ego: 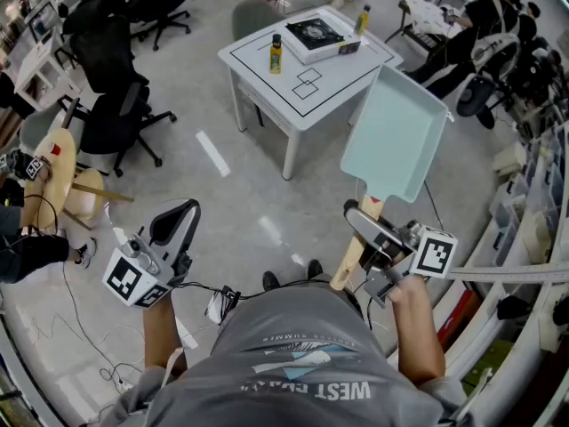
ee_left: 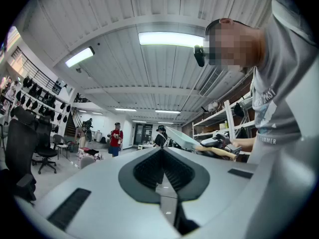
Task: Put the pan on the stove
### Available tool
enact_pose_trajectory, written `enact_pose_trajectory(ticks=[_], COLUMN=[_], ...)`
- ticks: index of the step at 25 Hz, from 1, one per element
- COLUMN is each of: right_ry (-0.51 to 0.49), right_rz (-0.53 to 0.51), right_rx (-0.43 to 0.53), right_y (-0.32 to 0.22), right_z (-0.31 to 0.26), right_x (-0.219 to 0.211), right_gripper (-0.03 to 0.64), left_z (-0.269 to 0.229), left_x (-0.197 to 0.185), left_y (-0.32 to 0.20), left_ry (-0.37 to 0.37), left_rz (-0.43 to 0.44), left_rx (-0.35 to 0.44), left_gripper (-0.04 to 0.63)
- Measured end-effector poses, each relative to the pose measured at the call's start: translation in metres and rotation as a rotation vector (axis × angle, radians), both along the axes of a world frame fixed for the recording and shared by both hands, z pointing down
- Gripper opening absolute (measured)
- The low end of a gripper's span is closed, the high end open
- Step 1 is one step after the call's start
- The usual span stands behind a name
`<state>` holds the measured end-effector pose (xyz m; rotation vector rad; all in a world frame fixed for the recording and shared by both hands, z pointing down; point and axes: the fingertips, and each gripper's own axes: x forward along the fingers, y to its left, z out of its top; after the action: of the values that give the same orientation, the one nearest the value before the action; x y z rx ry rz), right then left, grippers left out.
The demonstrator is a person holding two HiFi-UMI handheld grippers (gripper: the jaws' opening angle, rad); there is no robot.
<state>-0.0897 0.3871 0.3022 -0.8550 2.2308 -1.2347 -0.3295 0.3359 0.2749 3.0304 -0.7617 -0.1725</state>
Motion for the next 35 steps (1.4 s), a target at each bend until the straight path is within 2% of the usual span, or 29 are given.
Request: enact_pose_trajectory(ticks=[8, 12, 29, 35], right_ry=[0.006, 0.013, 0.015, 0.006], right_rz=[-0.013, -0.029, -0.184, -0.236], right_rx=[0.014, 0.022, 0.006, 0.002], right_y=[-0.005, -0.015, -0.102, -0.128], right_z=[-0.001, -0.001, 0.018, 0.022], right_x=[0.006, 0.02, 0.109, 0.137], right_gripper=[0.178, 0.181, 0.187, 0.187], left_z=[0.005, 0.013, 0.001, 0.007], left_x=[0.007, 0.021, 0.124, 0.156], left_y=[-0.003, -0.007, -0.052, -0.061], left_ry=[-0.004, -0.029, -0.061, -0.079], left_rz=[0.007, 0.012, -0.141, -0.177], left_rx=[-0.012, -0.033, -0.025, -0.05], left_gripper=[0.002, 0.002, 0.002, 0.002])
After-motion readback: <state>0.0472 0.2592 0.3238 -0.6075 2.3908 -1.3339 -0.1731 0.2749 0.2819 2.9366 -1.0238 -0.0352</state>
